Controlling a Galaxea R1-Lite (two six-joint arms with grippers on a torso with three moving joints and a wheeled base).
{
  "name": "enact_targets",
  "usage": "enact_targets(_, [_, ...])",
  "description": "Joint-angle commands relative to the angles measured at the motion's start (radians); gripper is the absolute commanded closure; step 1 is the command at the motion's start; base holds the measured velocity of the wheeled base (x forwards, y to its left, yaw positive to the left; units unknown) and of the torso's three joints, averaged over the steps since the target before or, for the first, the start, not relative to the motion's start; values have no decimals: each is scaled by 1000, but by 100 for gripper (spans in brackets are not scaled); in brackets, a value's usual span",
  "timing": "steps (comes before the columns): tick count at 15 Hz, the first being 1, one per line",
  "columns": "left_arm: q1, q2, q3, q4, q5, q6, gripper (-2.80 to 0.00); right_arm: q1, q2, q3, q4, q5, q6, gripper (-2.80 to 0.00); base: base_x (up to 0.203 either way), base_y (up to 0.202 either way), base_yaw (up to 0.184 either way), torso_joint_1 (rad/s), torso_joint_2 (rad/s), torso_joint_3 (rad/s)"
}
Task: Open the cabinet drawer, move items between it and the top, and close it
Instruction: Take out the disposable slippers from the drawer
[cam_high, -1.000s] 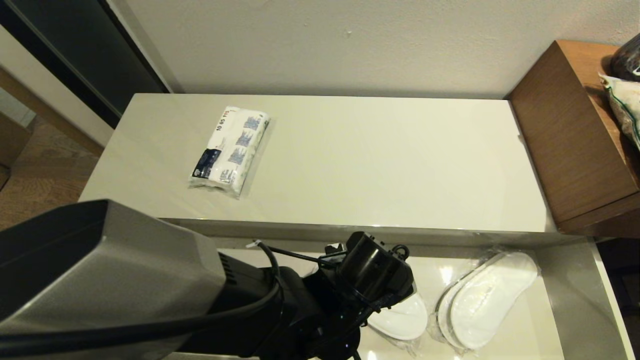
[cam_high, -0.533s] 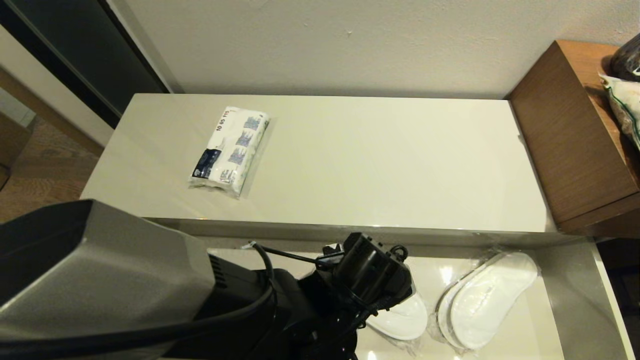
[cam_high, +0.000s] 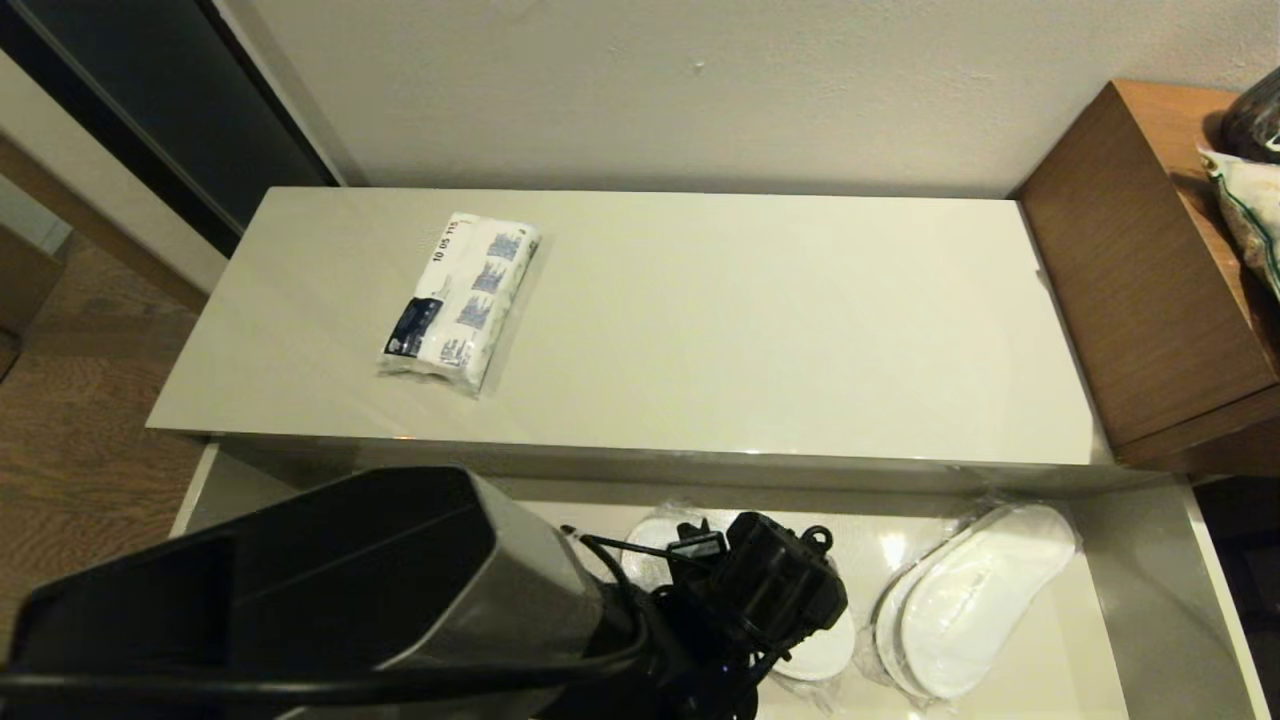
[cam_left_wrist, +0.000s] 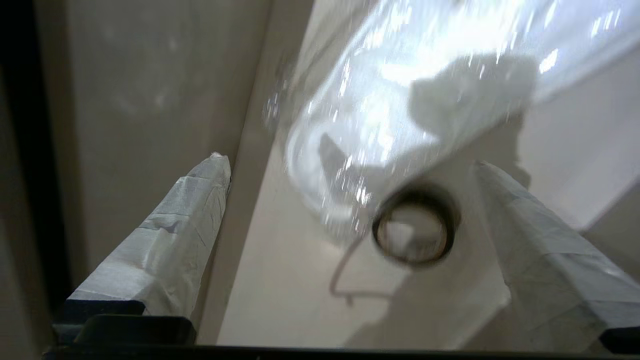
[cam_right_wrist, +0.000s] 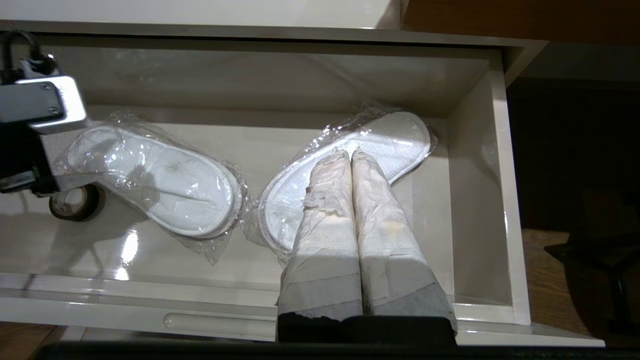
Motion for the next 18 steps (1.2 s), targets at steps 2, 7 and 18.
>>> enact_targets(2, [-2, 76, -25, -19, 3, 11, -280, 0, 1, 0, -1, 0, 0, 0, 0, 0, 0, 0, 0, 0])
enact_targets(7, [-2, 114, -32, -23, -6, 10, -280, 0, 1, 0, 1, 0, -1, 0, 0, 0, 0, 0, 0, 0])
enact_targets(18, [29, 203, -76, -26, -60, 89, -280, 0, 1, 0, 0, 0, 0, 0, 0, 0, 0, 0, 0, 0])
